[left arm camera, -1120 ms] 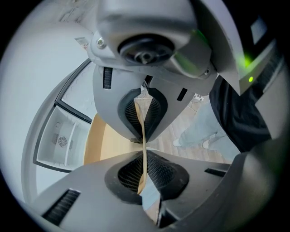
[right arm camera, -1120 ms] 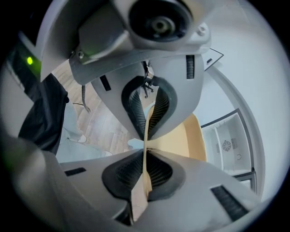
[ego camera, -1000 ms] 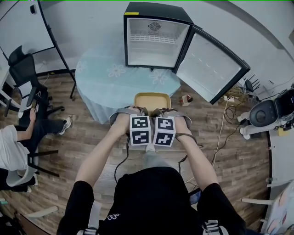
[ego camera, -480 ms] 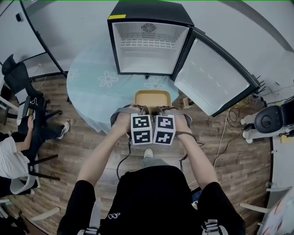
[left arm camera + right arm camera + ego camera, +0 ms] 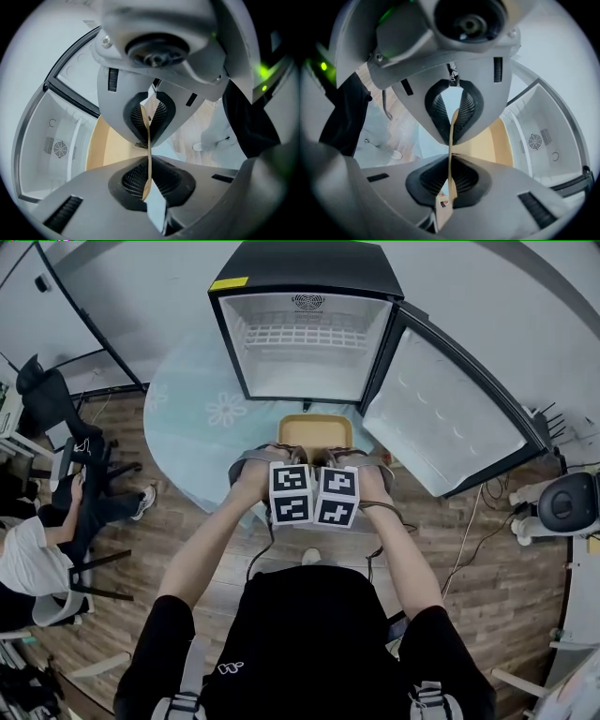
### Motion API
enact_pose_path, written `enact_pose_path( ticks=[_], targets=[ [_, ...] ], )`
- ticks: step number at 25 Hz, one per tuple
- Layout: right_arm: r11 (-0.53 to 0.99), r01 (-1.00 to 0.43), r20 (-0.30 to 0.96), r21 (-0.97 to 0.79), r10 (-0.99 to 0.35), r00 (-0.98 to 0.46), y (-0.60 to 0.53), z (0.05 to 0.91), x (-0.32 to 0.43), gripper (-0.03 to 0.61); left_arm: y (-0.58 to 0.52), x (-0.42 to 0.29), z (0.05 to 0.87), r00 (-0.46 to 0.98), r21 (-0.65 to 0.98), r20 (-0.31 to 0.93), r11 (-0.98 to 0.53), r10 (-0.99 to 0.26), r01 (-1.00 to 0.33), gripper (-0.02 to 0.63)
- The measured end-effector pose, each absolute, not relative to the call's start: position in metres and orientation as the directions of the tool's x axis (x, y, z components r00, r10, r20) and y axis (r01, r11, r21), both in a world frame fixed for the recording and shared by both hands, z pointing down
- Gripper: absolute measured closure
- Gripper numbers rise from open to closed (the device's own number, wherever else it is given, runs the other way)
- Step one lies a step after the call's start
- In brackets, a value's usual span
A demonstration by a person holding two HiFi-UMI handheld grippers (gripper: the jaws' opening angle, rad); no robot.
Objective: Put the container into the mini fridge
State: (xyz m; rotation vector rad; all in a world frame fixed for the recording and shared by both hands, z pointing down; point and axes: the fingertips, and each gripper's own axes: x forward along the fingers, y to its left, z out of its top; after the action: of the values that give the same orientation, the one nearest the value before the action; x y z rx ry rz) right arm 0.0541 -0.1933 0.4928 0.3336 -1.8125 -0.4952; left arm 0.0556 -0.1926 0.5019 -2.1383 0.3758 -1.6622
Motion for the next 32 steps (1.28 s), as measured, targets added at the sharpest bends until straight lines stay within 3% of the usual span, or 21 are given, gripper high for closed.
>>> enact_pose_path(
  ticks=[32],
  targets=[
    [0.909,0.050,0.881,0.415,-0.387,-0.271,-0.387,0.561,0.031,0.568,-0.386,0.032,0.570,0.293,-0.400,0.869,-0.915,-0.398,-0.056,0.588]
  ],
)
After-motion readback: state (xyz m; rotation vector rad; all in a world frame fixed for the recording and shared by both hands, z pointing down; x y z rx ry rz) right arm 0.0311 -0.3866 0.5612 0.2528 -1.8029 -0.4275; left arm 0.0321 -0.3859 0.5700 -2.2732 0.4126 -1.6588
